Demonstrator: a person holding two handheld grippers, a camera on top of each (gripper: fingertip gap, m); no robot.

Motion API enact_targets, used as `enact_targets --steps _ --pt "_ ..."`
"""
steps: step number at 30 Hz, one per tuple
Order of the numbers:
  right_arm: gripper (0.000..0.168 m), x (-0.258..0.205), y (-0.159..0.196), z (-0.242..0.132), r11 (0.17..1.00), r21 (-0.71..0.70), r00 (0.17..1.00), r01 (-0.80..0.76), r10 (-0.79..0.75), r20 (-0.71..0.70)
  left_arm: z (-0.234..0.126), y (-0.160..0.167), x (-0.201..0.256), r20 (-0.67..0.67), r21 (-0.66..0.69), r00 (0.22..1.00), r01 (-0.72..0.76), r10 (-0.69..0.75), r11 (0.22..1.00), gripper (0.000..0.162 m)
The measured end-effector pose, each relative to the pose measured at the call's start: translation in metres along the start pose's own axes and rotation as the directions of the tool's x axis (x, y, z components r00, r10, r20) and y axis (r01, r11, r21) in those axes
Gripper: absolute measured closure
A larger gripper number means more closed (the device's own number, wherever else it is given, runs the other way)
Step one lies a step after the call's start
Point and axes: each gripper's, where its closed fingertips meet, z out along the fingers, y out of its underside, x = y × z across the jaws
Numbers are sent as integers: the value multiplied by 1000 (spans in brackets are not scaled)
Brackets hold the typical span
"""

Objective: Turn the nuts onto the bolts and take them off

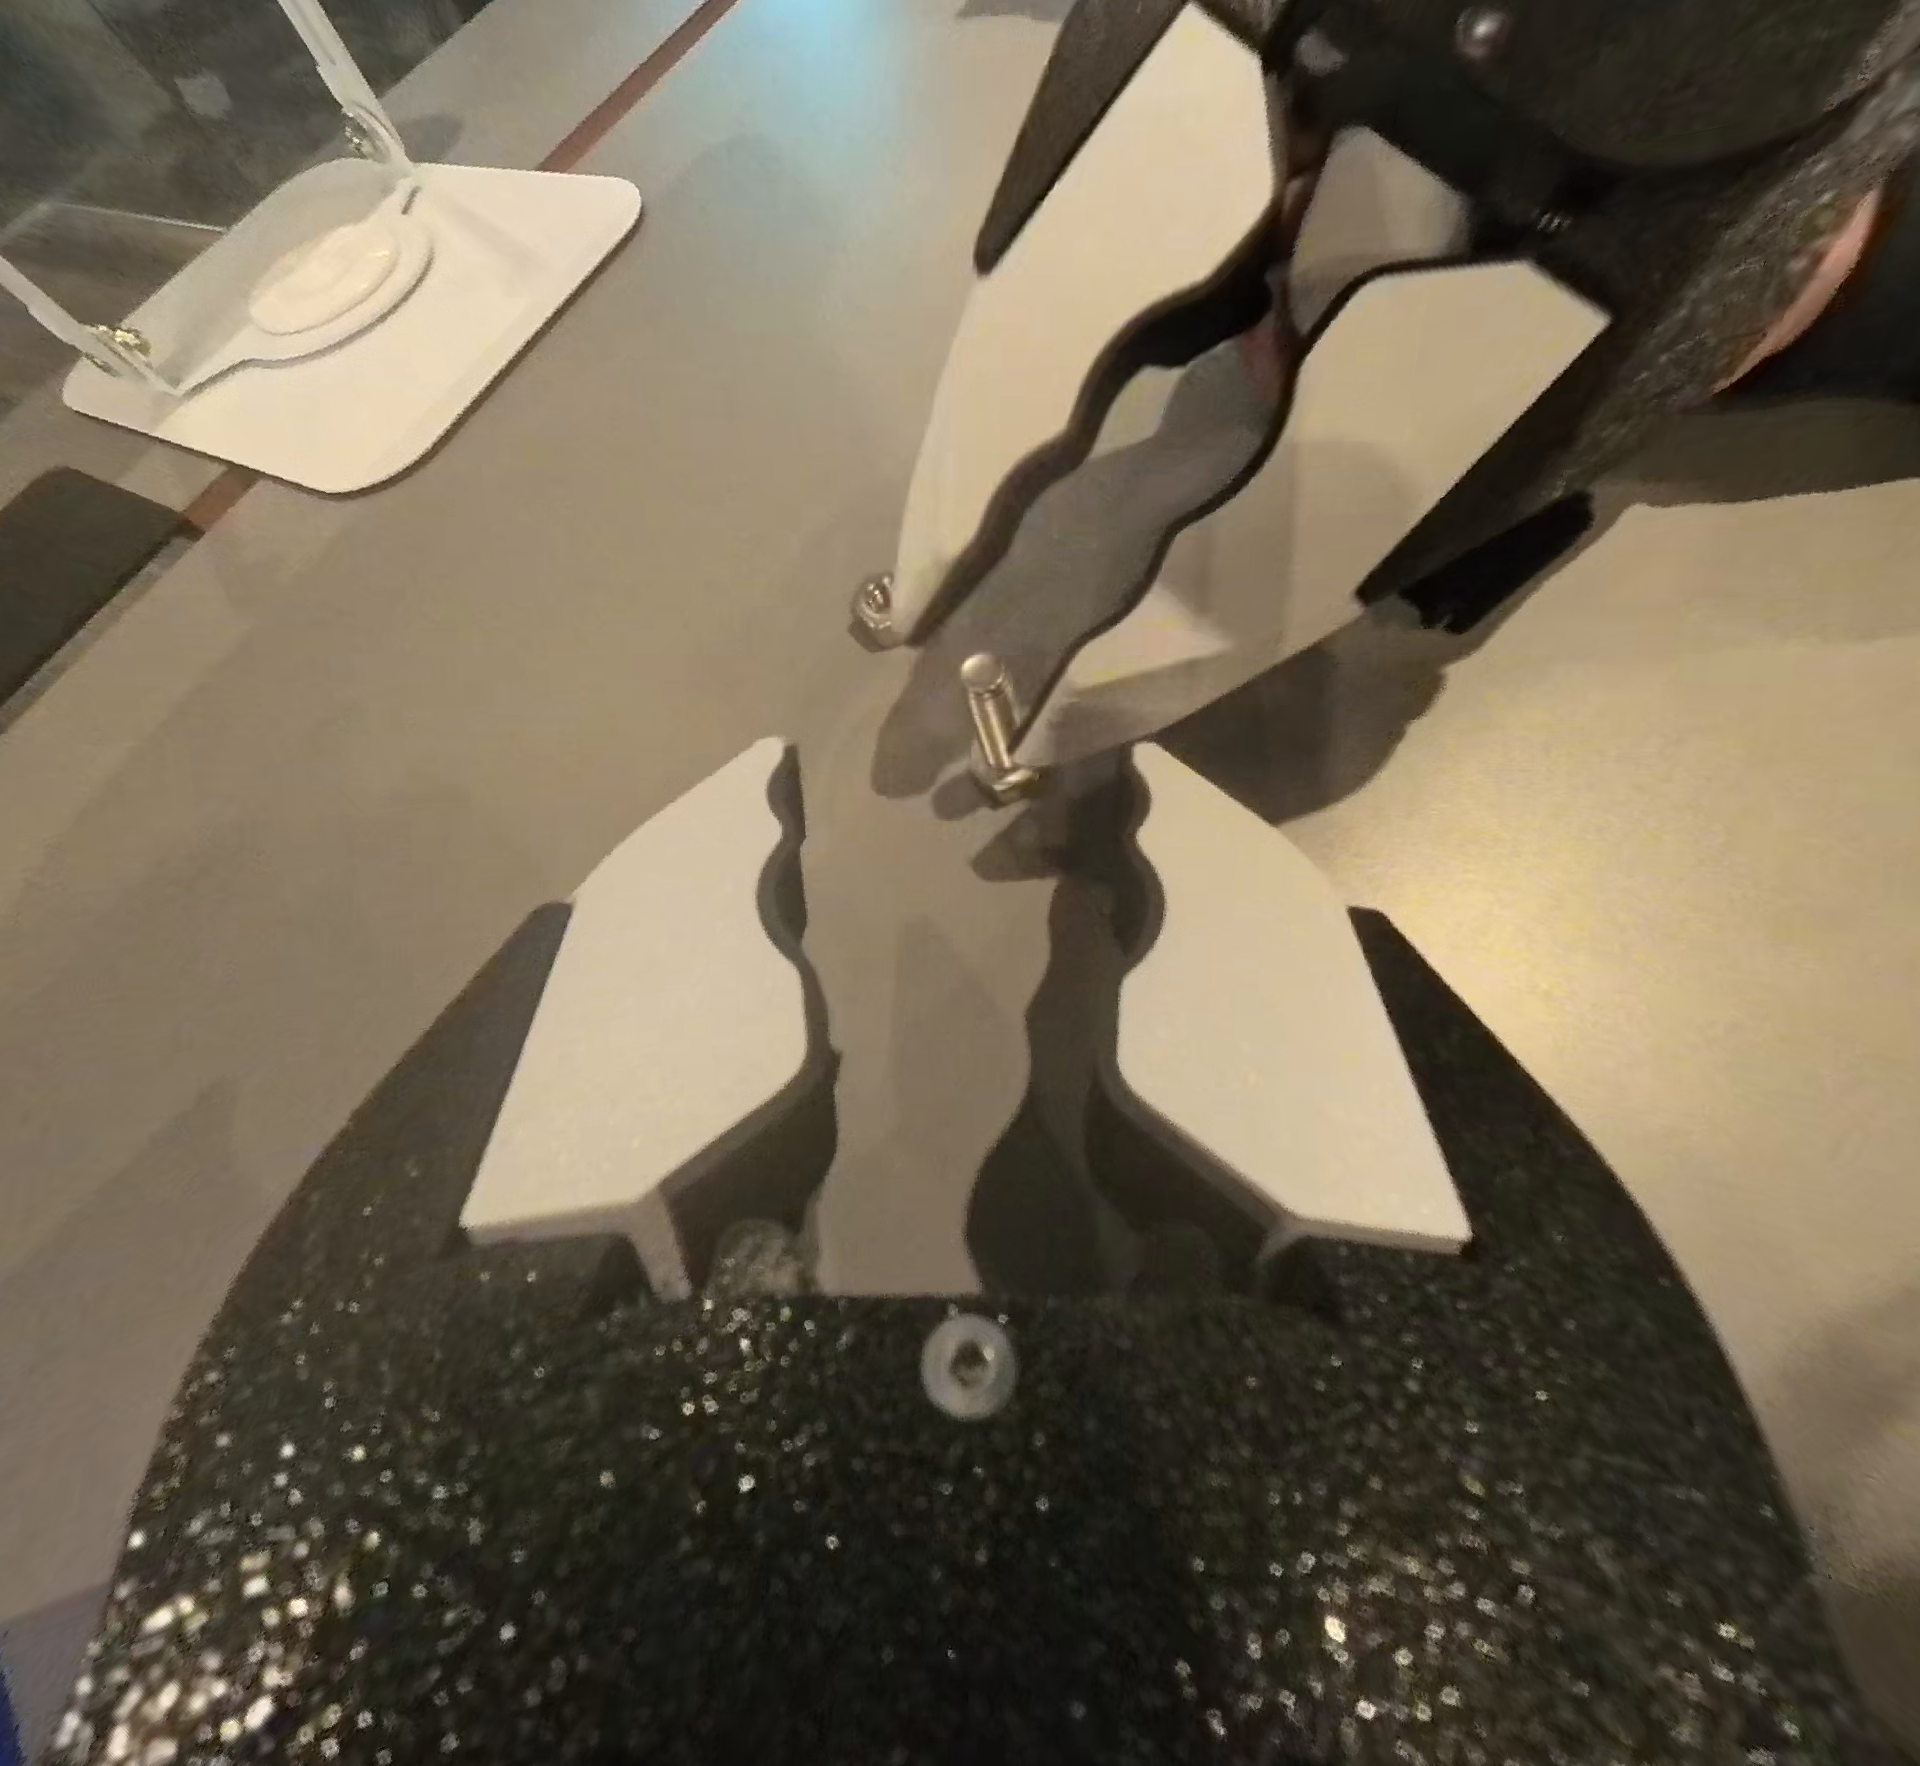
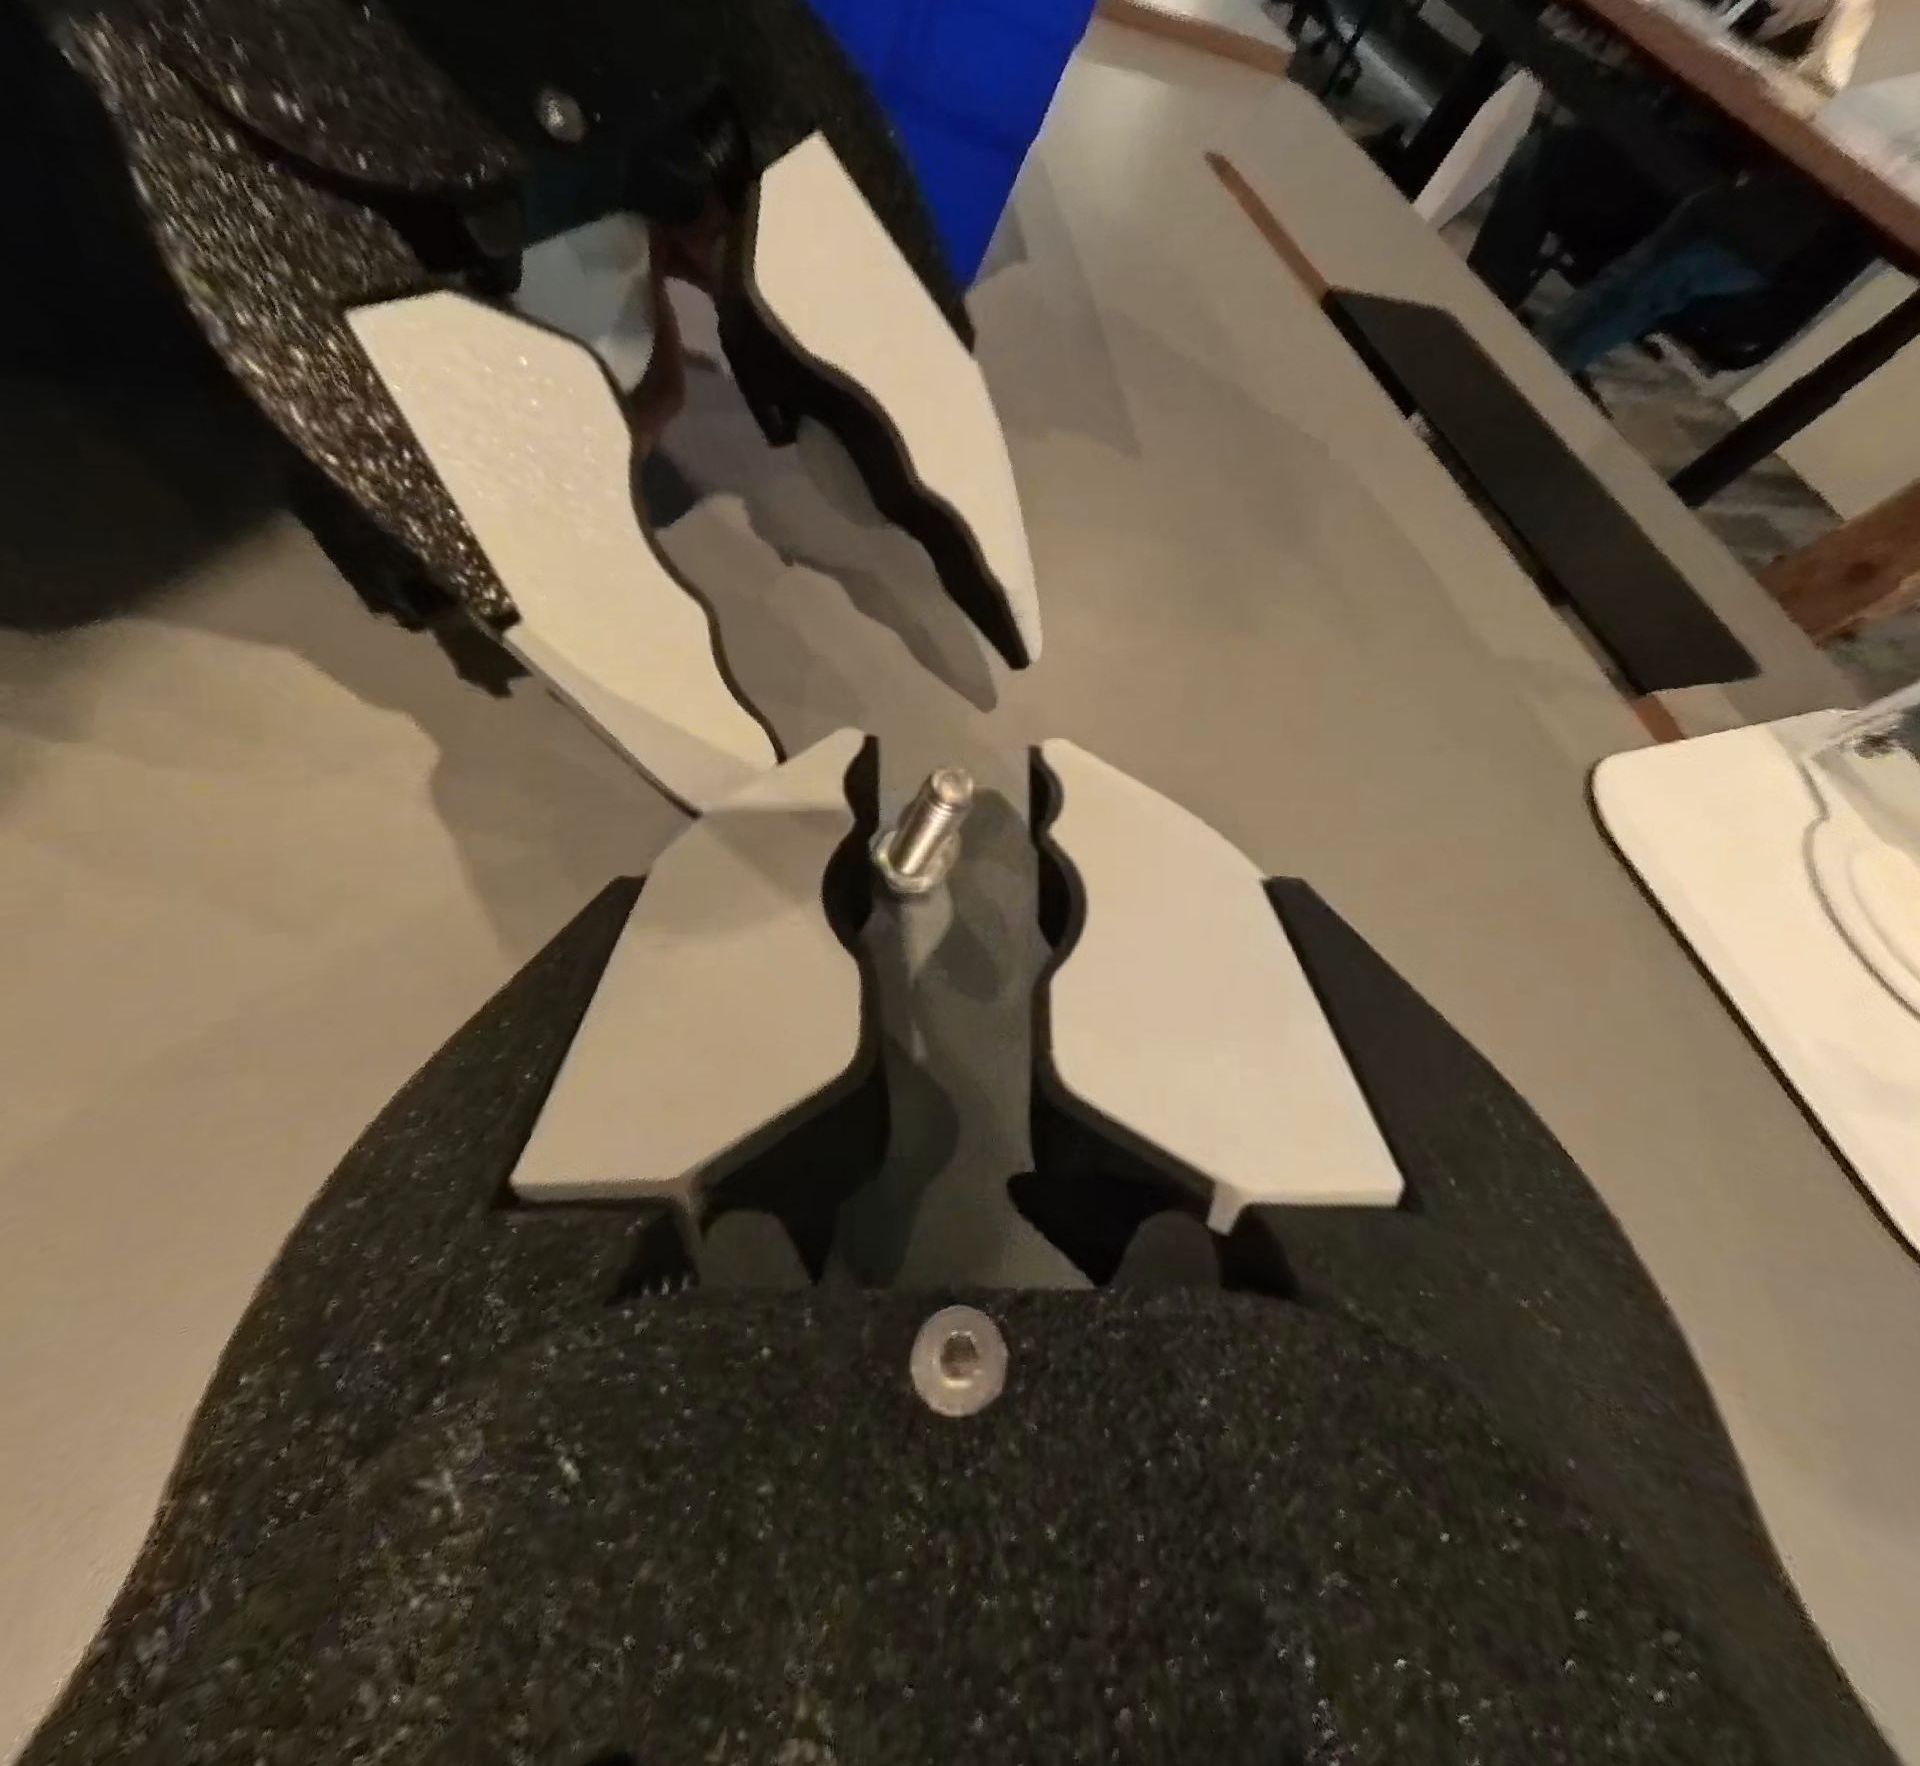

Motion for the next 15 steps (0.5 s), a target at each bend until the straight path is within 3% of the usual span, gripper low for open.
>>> enact_targets --steps 3,6,12,15 --pt "140 17 1 -12 999 47 997 -14 18 -80 0 1 -1 15 -7 1000 -3 3 1000 107" --pt "146 39 23 -25 999 -33 987 14 -19 -161 2 6 0 29 -45 1000 -2 3 999 110" --pt "150 40 33 -21 993 -88 993 -74 65 -97 8 7 7 -3 -81 999 53 -54 995 128" --pt "141 38 41 -15 979 -147 990 -139 135 -35 12 7 11 -33 -106 993 110 -114 988 127"
